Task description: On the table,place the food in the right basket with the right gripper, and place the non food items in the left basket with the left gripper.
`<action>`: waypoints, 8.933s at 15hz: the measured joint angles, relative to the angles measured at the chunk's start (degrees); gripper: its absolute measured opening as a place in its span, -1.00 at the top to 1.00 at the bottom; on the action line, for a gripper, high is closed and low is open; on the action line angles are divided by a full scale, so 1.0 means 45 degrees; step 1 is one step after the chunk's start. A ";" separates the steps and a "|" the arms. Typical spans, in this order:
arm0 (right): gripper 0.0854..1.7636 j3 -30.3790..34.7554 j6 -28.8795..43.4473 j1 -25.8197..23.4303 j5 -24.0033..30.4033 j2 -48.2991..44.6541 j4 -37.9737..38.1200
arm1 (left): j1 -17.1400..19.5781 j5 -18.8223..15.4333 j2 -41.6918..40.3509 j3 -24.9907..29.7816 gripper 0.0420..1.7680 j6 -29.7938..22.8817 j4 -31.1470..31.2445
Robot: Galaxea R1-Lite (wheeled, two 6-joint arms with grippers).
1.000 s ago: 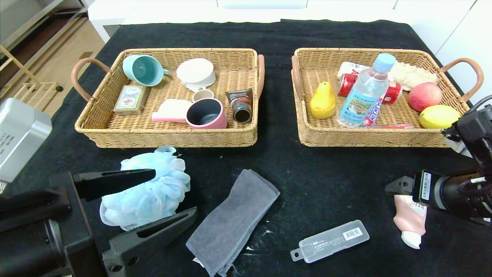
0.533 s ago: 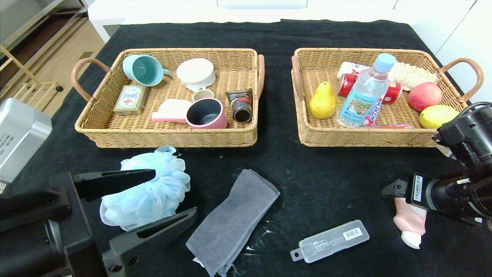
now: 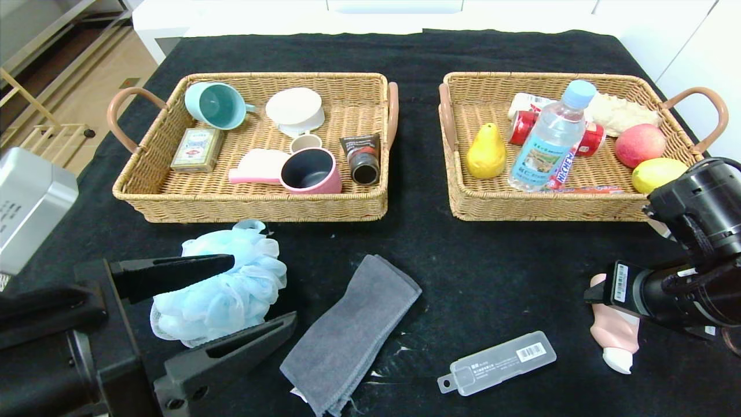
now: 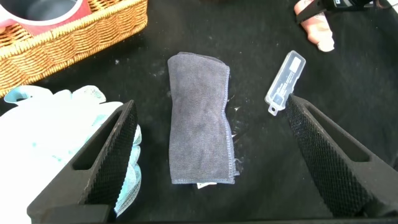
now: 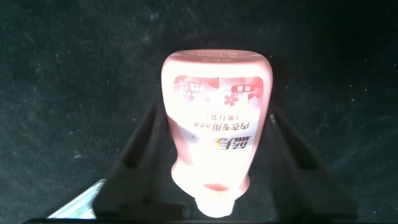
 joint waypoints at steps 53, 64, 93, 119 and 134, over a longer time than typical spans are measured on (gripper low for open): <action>-0.37 -0.5255 -0.6022 0.5648 -0.0447 0.4080 -0.3719 | 0.0000 0.0000 -0.0098 -0.0005 -0.94 0.0060 -0.0022; -0.79 -0.2755 -0.6770 0.5868 -0.0019 0.2257 -0.6079 | 0.0019 0.0005 -0.0108 -0.0041 -0.94 0.0054 -0.0024; -0.92 0.7209 -0.9715 0.2763 0.5142 -0.2901 -1.5024 | 0.1959 0.3600 0.0737 -0.4776 -0.94 0.0856 0.7477; -0.92 0.7228 -0.9750 0.2284 0.5136 -0.2866 -1.5471 | 0.3595 0.3004 0.5990 -0.5941 -0.06 -0.0501 0.8374; -0.94 0.7301 -0.9761 0.2346 0.5136 -0.2668 -1.5471 | 0.3546 0.3004 0.5851 -0.6052 0.32 -0.0452 0.8495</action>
